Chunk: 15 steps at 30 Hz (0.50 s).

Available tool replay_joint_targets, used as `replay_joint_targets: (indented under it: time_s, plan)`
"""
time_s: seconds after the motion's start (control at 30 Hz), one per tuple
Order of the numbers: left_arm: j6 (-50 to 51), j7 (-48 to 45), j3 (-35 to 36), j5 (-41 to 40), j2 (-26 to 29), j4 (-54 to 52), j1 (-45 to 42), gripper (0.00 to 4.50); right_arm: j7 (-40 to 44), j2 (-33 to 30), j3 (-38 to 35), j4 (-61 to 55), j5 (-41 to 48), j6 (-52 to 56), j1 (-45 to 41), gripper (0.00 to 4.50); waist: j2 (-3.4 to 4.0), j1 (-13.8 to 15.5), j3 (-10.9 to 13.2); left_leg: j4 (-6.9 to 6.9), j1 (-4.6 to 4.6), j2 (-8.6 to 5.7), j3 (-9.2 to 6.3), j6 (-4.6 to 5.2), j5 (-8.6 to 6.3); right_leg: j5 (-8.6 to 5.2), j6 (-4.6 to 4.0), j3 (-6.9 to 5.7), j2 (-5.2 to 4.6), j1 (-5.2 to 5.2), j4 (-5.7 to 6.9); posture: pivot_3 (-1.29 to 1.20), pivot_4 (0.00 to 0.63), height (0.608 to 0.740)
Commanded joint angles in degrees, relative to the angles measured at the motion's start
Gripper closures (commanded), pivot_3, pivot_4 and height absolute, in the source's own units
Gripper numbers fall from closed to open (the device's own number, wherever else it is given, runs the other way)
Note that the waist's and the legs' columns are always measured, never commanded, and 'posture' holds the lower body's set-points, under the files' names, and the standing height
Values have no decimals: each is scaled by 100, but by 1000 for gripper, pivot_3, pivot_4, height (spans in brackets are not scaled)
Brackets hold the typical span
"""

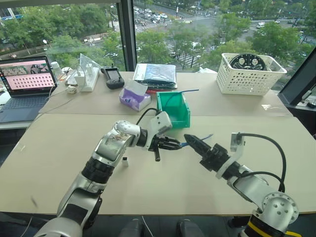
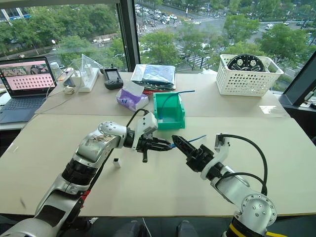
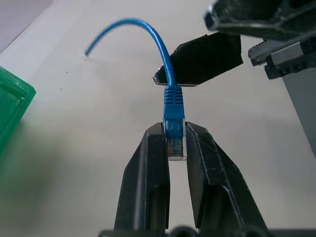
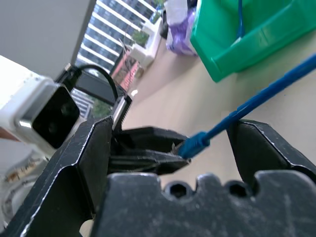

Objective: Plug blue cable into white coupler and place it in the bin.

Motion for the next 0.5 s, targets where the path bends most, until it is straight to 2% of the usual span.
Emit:
replay_joint_targets:
  time_s: [0.03, 0.23, 0.47, 0.5]
  plan:
    - [-22, 105, -83, -129, -90, -216, -116, 4427, -719, -114, 391, 3, 771, -674, 77, 329, 0, -17, 0, -1, 0, 0, 1, 0, 0, 0, 0, 0, 1, 0, -1, 0, 150, 740]
    - [-134, 140, -204, -119, -125, -183, -152, 4427, -1256, -470, 986, 2, 1317, -1423, 308, 329, 0, -22, 0, -4, -1, 1, 3, 0, 0, -1, 1, 3, 2, 0, -6, 0, 150, 740]
    - [-295, 146, -241, -69, -61, -58, -197, 4427, -1439, -879, 1458, -45, 1613, -2047, 562, 329, 0, -18, 0, -4, -1, 2, 6, 1, 0, -4, 4, 5, 2, 0, -9, 0, 150, 740]
    - [-314, 149, -250, -62, -60, -44, -200, 4427, -1444, -944, 1507, -41, 1649, -2116, 581, 581, 0, -18, 0, -3, -1, 2, 6, 1, 0, -4, 4, 5, 2, 0, -10, 0, 150, 740]
